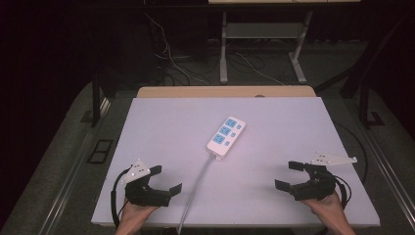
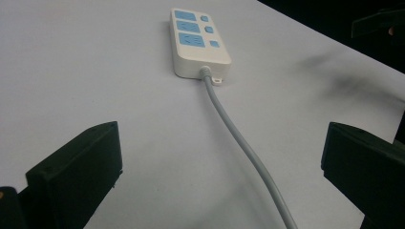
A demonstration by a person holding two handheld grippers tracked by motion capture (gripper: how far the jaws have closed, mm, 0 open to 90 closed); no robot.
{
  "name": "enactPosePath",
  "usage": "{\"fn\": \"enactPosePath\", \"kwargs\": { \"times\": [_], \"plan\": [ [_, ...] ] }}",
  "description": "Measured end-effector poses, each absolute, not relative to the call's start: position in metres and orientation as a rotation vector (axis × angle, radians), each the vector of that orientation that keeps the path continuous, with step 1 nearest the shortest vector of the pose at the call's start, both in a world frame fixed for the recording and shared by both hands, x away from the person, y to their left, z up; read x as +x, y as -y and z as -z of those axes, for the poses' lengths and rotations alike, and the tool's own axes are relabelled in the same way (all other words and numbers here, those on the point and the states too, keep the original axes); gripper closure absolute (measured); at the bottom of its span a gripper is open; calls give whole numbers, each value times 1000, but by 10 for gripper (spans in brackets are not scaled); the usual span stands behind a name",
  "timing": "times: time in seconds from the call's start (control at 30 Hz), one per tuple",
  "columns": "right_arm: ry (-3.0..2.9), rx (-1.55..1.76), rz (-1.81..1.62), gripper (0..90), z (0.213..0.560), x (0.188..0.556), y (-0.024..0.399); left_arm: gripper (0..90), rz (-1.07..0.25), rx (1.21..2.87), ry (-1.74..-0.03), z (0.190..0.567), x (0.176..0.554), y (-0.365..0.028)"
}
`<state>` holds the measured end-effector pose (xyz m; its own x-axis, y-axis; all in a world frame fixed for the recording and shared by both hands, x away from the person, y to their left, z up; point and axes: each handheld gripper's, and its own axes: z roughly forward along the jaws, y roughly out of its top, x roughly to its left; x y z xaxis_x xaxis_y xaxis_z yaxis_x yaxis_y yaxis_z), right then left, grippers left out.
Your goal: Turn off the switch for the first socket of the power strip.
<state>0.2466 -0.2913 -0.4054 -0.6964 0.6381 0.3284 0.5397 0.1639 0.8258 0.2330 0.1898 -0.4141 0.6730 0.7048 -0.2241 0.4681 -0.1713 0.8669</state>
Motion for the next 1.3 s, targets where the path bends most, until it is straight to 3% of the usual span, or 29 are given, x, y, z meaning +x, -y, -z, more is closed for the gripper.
{"fn": "enactPosePath", "kwargs": {
  "times": [1.3],
  "plan": [
    [-2358, 1197, -1549, 6, 409, 247, 294, 0, -223, 1928, -870, 390, 244, -178]
  ]
}}
